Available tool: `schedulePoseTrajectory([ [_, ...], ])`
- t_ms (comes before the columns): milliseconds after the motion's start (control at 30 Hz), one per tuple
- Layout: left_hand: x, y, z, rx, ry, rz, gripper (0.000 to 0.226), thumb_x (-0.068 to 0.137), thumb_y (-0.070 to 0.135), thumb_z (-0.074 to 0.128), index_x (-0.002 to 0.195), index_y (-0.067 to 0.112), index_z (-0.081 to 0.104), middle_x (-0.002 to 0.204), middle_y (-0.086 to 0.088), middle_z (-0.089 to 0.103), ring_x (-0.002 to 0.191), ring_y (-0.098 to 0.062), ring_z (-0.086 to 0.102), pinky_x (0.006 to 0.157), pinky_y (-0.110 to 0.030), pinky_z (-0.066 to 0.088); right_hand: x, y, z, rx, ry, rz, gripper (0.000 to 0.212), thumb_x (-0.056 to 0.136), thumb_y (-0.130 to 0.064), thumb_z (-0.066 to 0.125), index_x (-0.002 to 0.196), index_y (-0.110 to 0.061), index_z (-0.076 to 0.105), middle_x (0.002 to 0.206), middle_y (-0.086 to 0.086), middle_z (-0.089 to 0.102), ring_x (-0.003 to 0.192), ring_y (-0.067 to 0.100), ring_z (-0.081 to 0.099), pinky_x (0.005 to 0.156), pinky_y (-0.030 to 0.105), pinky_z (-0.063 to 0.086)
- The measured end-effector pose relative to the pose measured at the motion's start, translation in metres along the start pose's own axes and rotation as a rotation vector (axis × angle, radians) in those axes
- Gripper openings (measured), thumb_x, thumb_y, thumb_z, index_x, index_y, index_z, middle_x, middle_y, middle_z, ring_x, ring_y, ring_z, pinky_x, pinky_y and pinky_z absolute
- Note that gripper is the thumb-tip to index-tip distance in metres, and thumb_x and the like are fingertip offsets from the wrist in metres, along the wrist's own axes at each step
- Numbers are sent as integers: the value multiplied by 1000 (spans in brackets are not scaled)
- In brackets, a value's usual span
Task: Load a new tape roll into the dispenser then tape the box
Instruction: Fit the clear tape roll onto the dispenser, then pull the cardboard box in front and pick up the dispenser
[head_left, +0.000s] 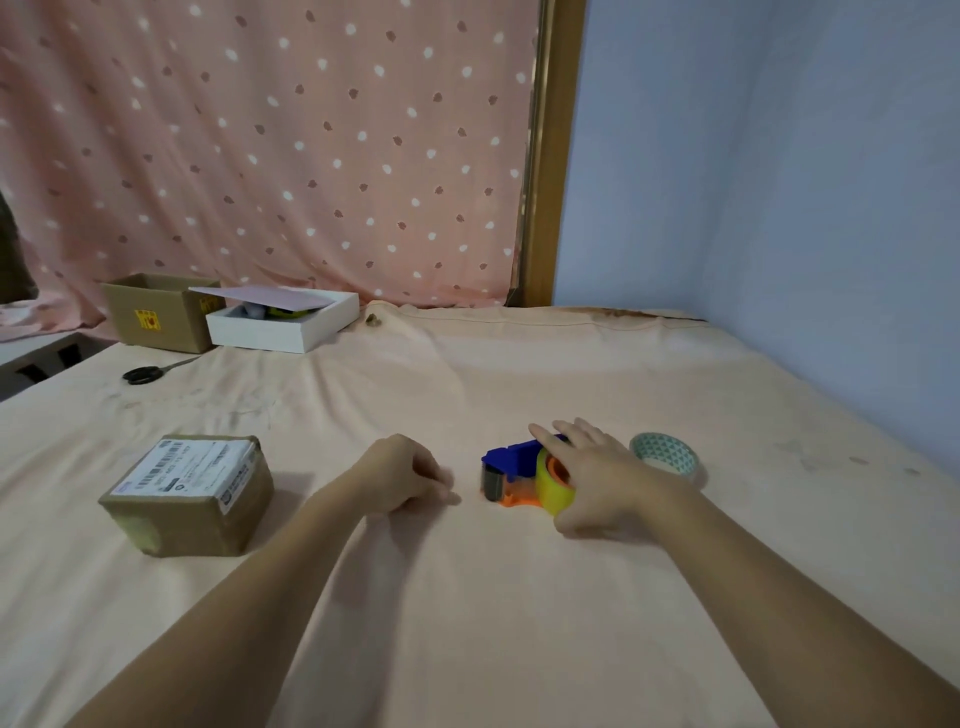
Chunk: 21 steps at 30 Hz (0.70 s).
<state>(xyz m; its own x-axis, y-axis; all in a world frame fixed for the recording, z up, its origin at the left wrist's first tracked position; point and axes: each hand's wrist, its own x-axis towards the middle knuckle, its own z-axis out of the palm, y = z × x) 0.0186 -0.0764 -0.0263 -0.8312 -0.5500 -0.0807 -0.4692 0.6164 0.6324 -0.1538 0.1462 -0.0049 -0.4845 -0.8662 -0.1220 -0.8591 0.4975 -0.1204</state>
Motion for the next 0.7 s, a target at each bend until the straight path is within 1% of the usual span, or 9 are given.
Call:
schedulePoseTrajectory([
  [100, -11, -7, -13, 156, 210, 75, 23, 84, 40, 77, 97, 22, 77, 98, 4, 75, 88, -18, 69, 82, -32, 56, 0, -2, 0, -40, -14, -3, 124, 65, -36, 68, 157, -43, -15, 171, -3, -12, 157, 21, -16, 127, 50, 1],
  [233, -46, -31, -66, 380, 524, 53, 24, 88, 44, 68, 106, 29, 75, 113, 2, 72, 101, -23, 64, 84, -37, 51, -3, 1, 1, -65, 6, -27, 124, 67, -39, 69, 157, -43, -16, 170, -2, -19, 155, 23, -21, 126, 53, -3],
  [300, -68, -50, -96, 521, 618, -82, 33, 87, 52, 66, 111, 32, 72, 125, -2, 69, 111, -28, 61, 87, -41, 49, -4, -1, 2, -85, 73, -66, 118, 71, -49, 69, 159, -41, -9, 171, -1, -15, 156, 24, -20, 126, 53, -3],
  [367, -88, -76, -124, 560, 611, -313, 44, 87, 57, 60, 121, 32, 68, 138, -6, 62, 122, -33, 55, 94, -47, 47, -6, -14, 3, -37, 224, -137, 101, 78, -53, 66, 160, -39, 9, 172, -1, 0, 157, 20, -12, 127, 49, 3],
  [433, -101, -105, -142, 407, 597, -490, 52, 88, 56, 47, 125, 23, 64, 140, -16, 58, 123, -40, 53, 95, -51, 46, -9, -42, 9, 114, 364, -216, 78, 86, -47, 64, 155, -36, 29, 168, -4, 19, 156, 14, 5, 126, 42, 19],
  [533, -114, -130, -140, -102, 663, -488, 44, 85, 34, 37, 96, -1, 61, 100, -27, 61, 87, -40, 55, 74, -45, 42, -11, -99, 27, 373, 301, -316, 64, 91, -44, 62, 150, -34, 39, 162, -11, 30, 147, 9, 30, 118, 31, 31],
  [567, -117, -131, -133, -261, 662, -481, 34, 88, 26, 39, 90, -1, 60, 96, -24, 59, 82, -36, 52, 72, -43, 41, -11, -119, 34, 417, 254, -339, 63, 92, -45, 61, 151, -33, 39, 161, -13, 31, 145, 8, 33, 117, 29, 31],
  [633, -122, -131, -121, -563, 658, -502, 24, 91, 20, 47, 99, 5, 64, 101, -19, 62, 84, -32, 55, 75, -39, 45, -9, -156, 48, 507, 179, -370, 66, 94, -47, 60, 154, -29, 37, 161, -11, 33, 145, 9, 35, 117, 26, 29],
  [700, -127, -125, -110, -753, 641, -492, 22, 92, 19, 52, 108, 9, 64, 97, -13, 65, 80, -29, 59, 72, -36, 49, -4, -184, 57, 640, 80, -330, 71, 96, -49, 60, 157, -25, 33, 162, -4, 34, 147, 15, 36, 120, 33, 30],
])
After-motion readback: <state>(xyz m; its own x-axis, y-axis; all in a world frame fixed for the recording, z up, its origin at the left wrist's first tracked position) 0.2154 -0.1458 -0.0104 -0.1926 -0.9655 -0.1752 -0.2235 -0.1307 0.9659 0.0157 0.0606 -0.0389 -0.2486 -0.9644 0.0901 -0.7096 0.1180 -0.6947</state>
